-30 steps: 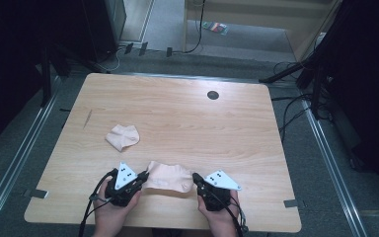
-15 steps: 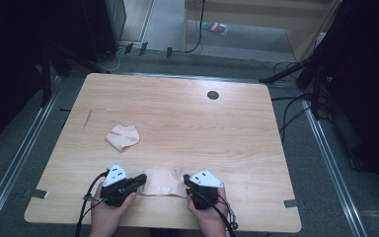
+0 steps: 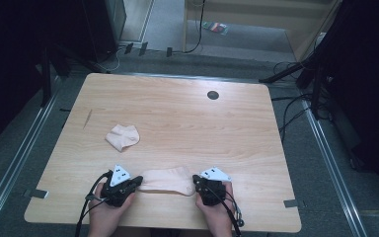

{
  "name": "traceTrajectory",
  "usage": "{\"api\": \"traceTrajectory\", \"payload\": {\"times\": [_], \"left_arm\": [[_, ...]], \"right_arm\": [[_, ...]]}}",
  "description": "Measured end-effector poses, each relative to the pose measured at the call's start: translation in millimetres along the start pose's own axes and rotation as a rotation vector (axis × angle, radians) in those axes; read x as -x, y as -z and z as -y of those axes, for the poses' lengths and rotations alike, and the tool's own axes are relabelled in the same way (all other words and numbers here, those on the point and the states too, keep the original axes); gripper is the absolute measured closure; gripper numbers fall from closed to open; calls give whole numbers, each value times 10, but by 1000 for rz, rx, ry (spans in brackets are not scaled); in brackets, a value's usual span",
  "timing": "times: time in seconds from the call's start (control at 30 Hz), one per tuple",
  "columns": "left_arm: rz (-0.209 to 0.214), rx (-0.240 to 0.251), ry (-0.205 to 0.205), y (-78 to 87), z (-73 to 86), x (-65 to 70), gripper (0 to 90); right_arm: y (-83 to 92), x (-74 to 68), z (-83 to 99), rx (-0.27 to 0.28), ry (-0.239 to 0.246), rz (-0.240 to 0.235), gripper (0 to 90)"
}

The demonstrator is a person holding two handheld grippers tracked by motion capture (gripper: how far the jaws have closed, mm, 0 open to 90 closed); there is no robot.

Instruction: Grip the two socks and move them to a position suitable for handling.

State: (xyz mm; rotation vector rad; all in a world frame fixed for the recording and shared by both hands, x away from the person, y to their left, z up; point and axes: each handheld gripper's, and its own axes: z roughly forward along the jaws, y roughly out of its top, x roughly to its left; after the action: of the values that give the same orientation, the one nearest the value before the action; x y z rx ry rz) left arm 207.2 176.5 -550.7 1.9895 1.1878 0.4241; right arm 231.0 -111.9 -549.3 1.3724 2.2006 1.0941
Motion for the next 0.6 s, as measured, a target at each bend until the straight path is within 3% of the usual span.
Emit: {"api": "traceTrajectory", "payload": {"times": [0.03,0.07,0.1,0.13,0.17,0.2,0.23,0.27,0.3,0.33,0.37,0.4,0.43,0.47,0.5,0.53,0.6], "left_arm": [[0,0,0,0,0,0,847],[46,38,1,20,9,-14,745],[46,38,1,20,9,-14,704],[76,100,54,85,9,-80,669],[76,100,54,85,9,-80,642],[60,146,120,141,-10,-177,629],[60,146,120,141,-10,-177,608],[9,170,161,170,-35,-283,578],[9,170,161,170,-35,-283,560],[-31,180,187,172,-61,-387,536],[-31,180,187,172,-61,-387,511],[-81,186,197,166,-85,-481,496],[-81,186,197,166,-85,-481,481],[-109,186,200,151,-108,-538,459],[-133,188,201,137,-125,-564,459],[-184,187,202,92,-176,-647,427],[-203,188,225,30,-236,-726,397]], "right_arm": [[0,0,0,0,0,0,900],[10,5,7,15,-22,-55,852],[10,5,7,15,-22,-55,852],[68,19,-7,69,-41,-108,747],[114,27,-29,101,-40,-114,720],[162,32,-54,128,-39,-110,688],[162,32,-54,128,-39,-110,688],[243,56,-95,173,-46,-99,594],[243,56,-95,173,-46,-99,594],[274,93,-114,189,-62,-89,512],[273,110,-117,184,-70,-80,473],[265,126,-117,179,-79,-74,439],[265,126,-117,179,-79,-74,439],[258,145,-120,173,-88,-44,352],[258,145,-120,173,-88,-44,352],[261,149,-127,175,-89,-23,287],[265,154,-138,178,-93,-13,245]]}}
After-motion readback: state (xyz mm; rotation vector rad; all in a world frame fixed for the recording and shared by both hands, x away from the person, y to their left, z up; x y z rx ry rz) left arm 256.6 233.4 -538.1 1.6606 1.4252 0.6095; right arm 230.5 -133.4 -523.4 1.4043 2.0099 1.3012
